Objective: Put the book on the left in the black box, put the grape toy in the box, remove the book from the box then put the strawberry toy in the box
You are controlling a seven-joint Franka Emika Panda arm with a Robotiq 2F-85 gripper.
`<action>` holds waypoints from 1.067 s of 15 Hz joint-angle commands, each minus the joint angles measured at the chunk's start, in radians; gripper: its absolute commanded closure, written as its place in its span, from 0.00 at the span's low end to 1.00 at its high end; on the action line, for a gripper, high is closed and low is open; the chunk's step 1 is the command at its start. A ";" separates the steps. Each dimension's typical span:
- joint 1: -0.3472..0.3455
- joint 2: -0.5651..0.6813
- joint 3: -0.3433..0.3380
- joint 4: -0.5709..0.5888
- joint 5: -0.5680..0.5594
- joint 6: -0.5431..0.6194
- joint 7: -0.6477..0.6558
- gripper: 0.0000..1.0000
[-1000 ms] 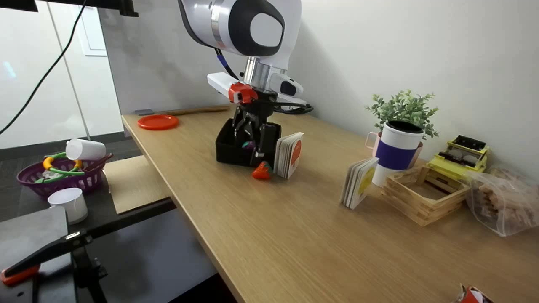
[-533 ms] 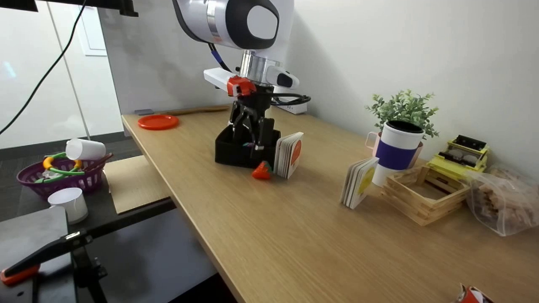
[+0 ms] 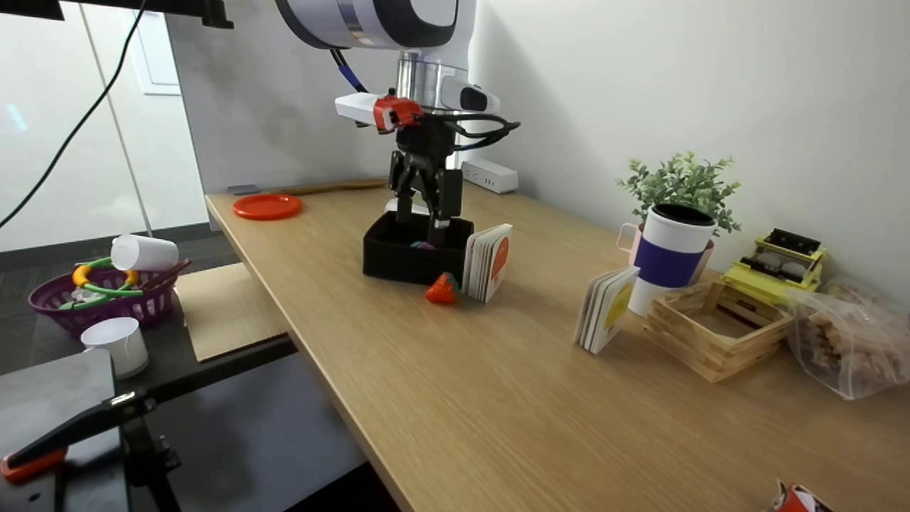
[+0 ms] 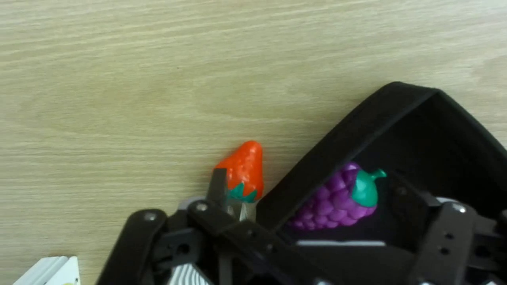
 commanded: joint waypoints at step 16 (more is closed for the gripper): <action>-0.090 0.009 0.008 -0.107 -0.041 0.049 -0.506 0.00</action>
